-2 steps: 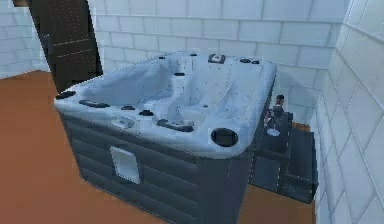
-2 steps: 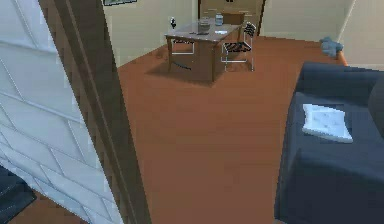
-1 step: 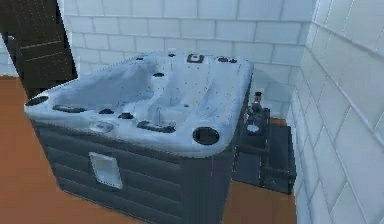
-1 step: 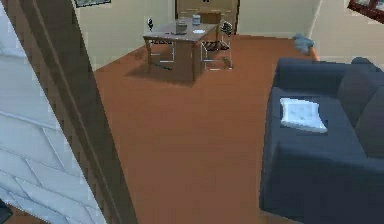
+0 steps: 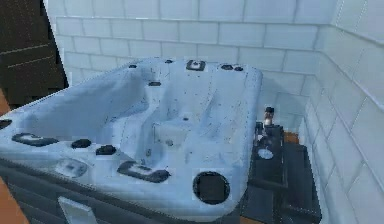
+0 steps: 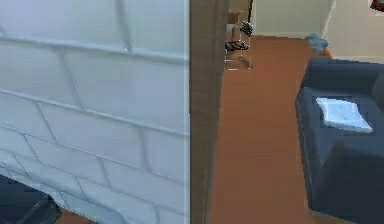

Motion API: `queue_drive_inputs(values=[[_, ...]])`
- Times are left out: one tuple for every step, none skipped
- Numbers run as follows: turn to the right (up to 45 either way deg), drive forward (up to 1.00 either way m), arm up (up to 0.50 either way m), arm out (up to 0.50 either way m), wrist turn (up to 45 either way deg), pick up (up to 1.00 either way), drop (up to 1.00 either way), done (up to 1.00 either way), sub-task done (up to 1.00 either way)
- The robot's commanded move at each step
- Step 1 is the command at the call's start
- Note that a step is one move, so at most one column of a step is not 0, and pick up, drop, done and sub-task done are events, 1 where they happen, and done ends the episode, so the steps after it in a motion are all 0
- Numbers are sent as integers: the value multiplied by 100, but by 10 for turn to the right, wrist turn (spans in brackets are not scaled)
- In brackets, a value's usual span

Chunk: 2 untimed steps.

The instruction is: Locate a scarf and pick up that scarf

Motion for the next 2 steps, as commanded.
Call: queue_drive_inputs(values=[[-450, 0, 0, 0, 0, 0, 0, 0, 0], [-180, 0, 0, 0, 0, 0, 0, 0, 0]])
